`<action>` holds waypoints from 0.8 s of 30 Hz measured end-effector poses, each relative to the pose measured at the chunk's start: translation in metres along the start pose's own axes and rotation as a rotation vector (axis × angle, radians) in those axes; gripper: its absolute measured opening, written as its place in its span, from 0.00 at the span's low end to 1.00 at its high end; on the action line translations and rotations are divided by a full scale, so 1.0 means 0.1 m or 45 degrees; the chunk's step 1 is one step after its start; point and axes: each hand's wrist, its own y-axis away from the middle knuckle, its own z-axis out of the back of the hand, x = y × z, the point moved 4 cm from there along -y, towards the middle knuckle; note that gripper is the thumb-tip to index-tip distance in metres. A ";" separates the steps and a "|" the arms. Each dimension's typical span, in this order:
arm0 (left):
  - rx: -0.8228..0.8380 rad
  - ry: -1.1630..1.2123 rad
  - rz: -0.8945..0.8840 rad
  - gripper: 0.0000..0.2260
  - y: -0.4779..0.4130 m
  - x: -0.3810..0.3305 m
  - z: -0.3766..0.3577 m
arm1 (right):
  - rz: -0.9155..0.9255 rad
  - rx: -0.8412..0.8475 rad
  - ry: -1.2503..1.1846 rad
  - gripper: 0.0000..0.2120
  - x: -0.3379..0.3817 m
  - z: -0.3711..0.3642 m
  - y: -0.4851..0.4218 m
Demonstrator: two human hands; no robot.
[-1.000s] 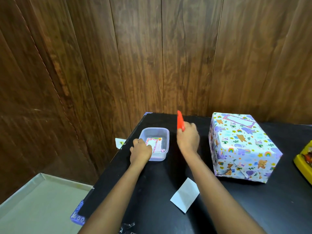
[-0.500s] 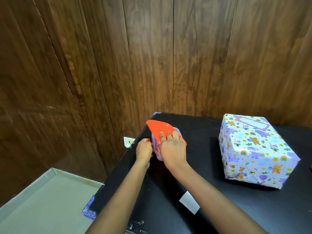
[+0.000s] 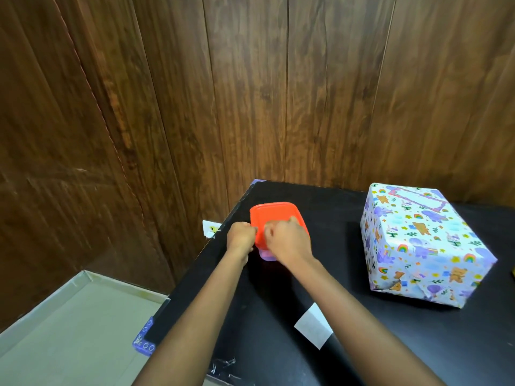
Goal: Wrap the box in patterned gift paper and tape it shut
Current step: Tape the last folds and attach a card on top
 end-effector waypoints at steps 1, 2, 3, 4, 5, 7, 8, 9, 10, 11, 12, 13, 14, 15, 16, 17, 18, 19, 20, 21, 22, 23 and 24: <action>-0.003 -0.012 -0.001 0.11 -0.01 0.00 0.00 | -0.156 -0.088 -0.037 0.16 -0.14 0.06 -0.07; -0.001 -0.018 0.000 0.10 -0.03 0.01 -0.01 | -0.326 -0.134 -0.071 0.17 -0.30 0.08 -0.13; -0.003 -0.030 0.008 0.09 -0.04 0.01 -0.01 | -0.498 -0.081 -0.171 0.18 -0.48 0.05 -0.19; -0.016 -0.047 0.014 0.09 -0.05 0.02 -0.02 | -0.651 0.035 -0.378 0.19 -0.62 -0.04 -0.22; -0.032 -0.052 0.028 0.08 -0.06 0.04 -0.04 | -0.771 0.182 -0.662 0.20 -0.71 -0.16 -0.23; -0.061 -0.061 0.071 0.08 -0.04 0.04 -0.08 | -0.874 0.322 -1.105 0.18 -0.76 -0.37 -0.21; -0.093 -0.138 0.066 0.07 -0.01 0.01 -0.10 | -0.884 0.306 -1.144 0.17 -0.76 -0.40 -0.20; -0.136 -0.270 0.060 0.09 0.04 -0.02 -0.12 | -0.883 0.277 -1.140 0.17 -0.76 -0.42 -0.21; -0.182 -0.398 0.050 0.11 0.10 -0.05 -0.13 | -0.876 0.251 -1.104 0.17 -0.74 -0.42 -0.20; -0.220 -0.478 0.022 0.13 0.15 -0.07 -0.14 | -0.863 0.228 -1.053 0.18 -0.74 -0.40 -0.20; -0.236 -0.497 -0.004 0.14 0.17 -0.04 -0.16 | -0.843 0.215 -0.997 0.20 -0.73 -0.40 -0.18; -0.240 -0.464 -0.037 0.15 0.20 -0.03 -0.18 | -0.821 0.198 -0.966 0.21 -0.74 -0.39 -0.17; -0.228 -0.389 -0.061 0.16 0.20 0.01 -0.19 | -0.808 0.195 -0.973 0.22 -0.76 -0.41 -0.16; -0.206 -0.274 -0.089 0.16 0.20 0.03 -0.20 | -0.795 0.185 -1.001 0.23 -0.77 -0.43 -0.15; -0.173 -0.134 -0.131 0.15 0.19 0.07 -0.22 | -0.780 0.180 -1.049 0.23 -0.76 -0.43 -0.12; -0.144 0.017 -0.199 0.15 0.19 0.06 -0.24 | -0.760 0.171 -1.122 0.24 -0.77 -0.44 -0.12; -0.133 0.132 -0.264 0.15 0.20 0.05 -0.24 | -0.748 0.158 -1.210 0.25 -0.76 -0.42 -0.12; -0.134 0.190 -0.324 0.15 0.21 0.00 -0.23 | -0.750 0.146 -1.327 0.26 -0.76 -0.38 -0.16; -0.133 0.214 -0.367 0.15 0.22 -0.02 -0.22 | -0.769 0.150 -1.470 0.28 -0.76 -0.33 -0.19; -0.131 0.230 -0.410 0.15 0.23 -0.05 -0.22 | -0.780 0.163 -1.630 0.29 -0.74 -0.27 -0.24; -0.123 0.244 -0.456 0.15 0.23 -0.08 -0.21 | -0.780 0.178 -1.755 0.29 -0.73 -0.21 -0.31; -0.110 0.258 -0.498 0.15 0.26 -0.10 -0.21 | -0.784 0.174 -1.827 0.30 -0.73 -0.18 -0.37; -0.104 0.276 -0.531 0.16 0.27 -0.13 -0.20 | -0.794 0.143 -1.823 0.31 -0.73 -0.16 -0.42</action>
